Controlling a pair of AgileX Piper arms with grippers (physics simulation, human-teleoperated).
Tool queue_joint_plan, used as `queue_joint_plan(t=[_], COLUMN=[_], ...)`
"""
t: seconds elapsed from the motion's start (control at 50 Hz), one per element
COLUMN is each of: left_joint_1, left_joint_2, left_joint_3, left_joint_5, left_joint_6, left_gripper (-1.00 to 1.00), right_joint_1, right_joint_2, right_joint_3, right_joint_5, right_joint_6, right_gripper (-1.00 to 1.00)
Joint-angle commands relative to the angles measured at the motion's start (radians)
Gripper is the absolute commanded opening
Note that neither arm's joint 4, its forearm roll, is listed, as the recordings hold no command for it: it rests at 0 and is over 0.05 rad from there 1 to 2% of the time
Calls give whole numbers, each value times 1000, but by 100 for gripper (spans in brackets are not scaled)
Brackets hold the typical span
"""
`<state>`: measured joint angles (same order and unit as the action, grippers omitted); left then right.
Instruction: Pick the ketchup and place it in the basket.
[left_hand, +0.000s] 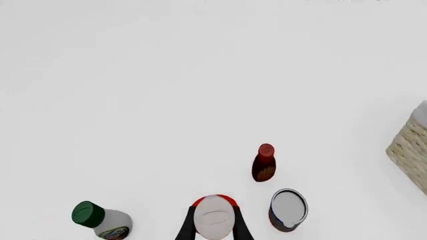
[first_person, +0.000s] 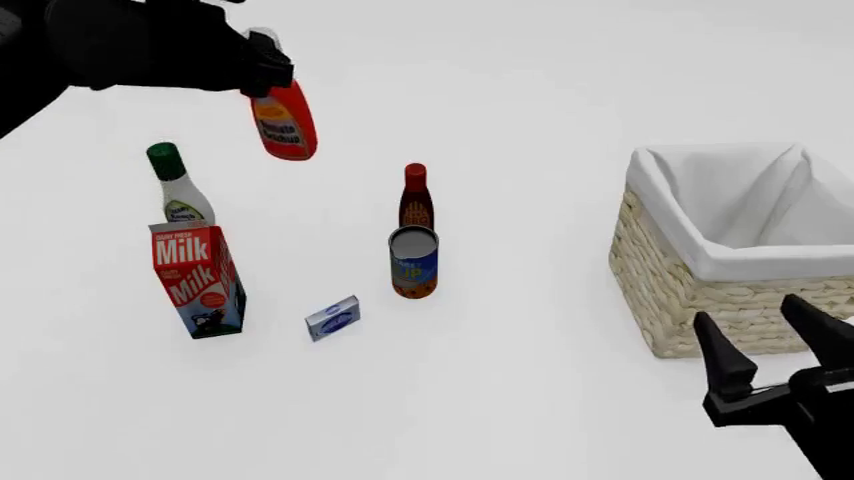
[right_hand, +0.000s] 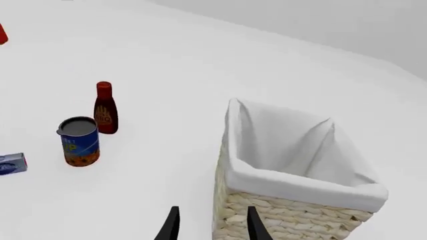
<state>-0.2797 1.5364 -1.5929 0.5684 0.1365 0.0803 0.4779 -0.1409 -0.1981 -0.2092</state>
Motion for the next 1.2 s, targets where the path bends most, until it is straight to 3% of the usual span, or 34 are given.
queue_joint_plan(t=[0.02,0.42,0.62,0.94,1.2], left_joint_1=[-34,-92,-148,-194,-236], left_joint_2=[-101,-203,-267,-301,-329], left_joint_3=[26,59,79,98,104], left_joint_5=[57,133,184,206,237], left_joint_6=[4,-22,-35,-35,-41], left_gripper=[-100,-100,-100,-100,-100], right_joint_1=[77,350,486,644,715], right_joint_2=[8,138,222,326,407], right_joint_3=[-129,-370,-455,-579,-648], right_joint_5=[109,216,240,277,262], right_joint_6=[-40,4,-17,-25,-46], right_gripper=[100,100,100,100,100])
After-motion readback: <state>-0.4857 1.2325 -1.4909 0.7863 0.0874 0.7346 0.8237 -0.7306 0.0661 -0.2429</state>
